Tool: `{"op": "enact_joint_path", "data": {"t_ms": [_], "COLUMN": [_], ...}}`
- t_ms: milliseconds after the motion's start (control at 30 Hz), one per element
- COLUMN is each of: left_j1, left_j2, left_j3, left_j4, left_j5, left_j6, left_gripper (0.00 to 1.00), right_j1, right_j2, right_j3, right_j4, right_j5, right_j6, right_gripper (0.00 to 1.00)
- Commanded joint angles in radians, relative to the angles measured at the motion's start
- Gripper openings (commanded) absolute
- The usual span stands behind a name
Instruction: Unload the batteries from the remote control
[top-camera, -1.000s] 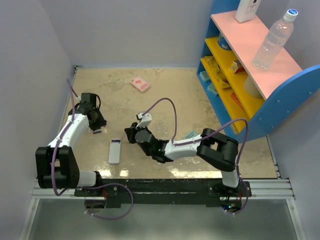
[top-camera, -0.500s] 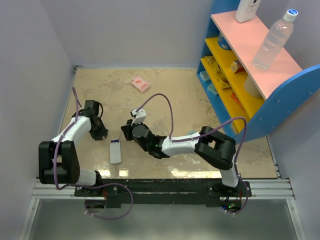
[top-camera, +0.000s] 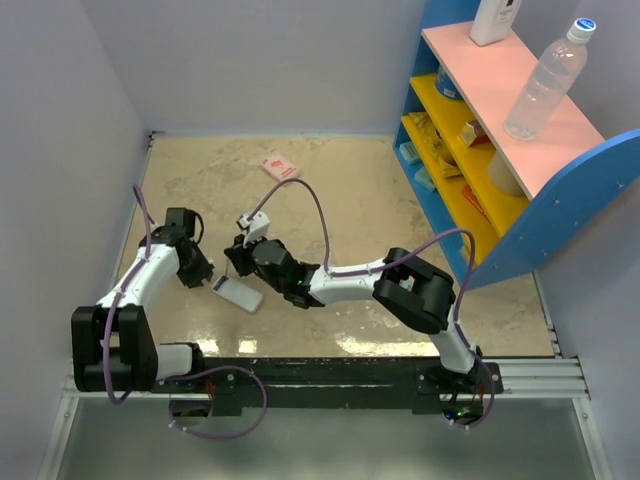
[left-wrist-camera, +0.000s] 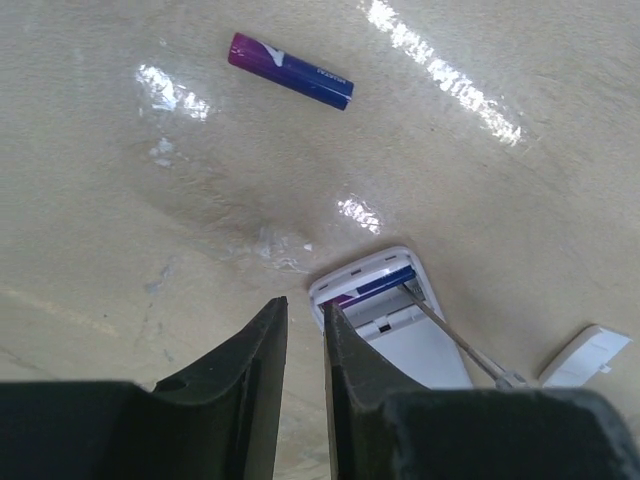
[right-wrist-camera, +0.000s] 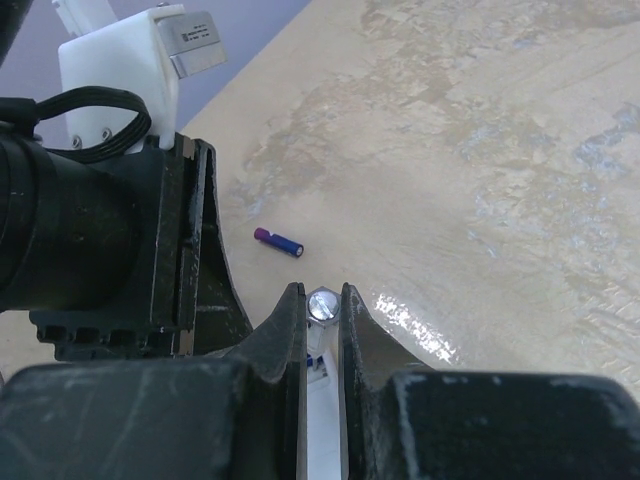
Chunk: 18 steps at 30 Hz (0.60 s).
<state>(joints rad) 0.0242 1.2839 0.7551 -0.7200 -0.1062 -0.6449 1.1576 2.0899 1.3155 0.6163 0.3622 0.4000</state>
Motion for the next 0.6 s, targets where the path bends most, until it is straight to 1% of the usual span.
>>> {"op": "enact_joint_path", "data": {"t_ms": [0,67,200,333,467,567], "left_j1": [0.008,0.02,0.023,0.022,0.023,0.023], "left_j2": [0.006,0.04,0.084,0.08,0.086,0.086], "left_j3": [0.036,0.039,0.033,0.009,0.001,-0.014], "left_j4": [-0.015,-0.009,0.004,0.033,0.047,0.054], "left_j5": [-0.082,-0.108,-0.052,-0.018,0.0,0.016], "left_j6": [-0.025,-0.03,-0.021,-0.033,-0.044,-0.047], "left_gripper": [0.26,0.26,0.24,0.24,0.23,0.23], "right_j1": [-0.015,-0.024,-0.042,-0.056,-0.07,-0.073], "right_j2": [-0.007,0.005,0.045,0.075,0.102,0.119], "right_j3": [-0.007,-0.003,0.054,0.112,0.157,0.202], "right_j4": [0.026,0.028,-0.013,-0.033,-0.047,-0.088], "right_j5": [-0.1,-0.141,-0.192,-0.25,-0.359,-0.359], "right_j6": [-0.098,-0.115,-0.151,-0.184,-0.226,-0.256], "right_gripper": [0.0,0.0,0.0,0.0,0.0,0.0]}}
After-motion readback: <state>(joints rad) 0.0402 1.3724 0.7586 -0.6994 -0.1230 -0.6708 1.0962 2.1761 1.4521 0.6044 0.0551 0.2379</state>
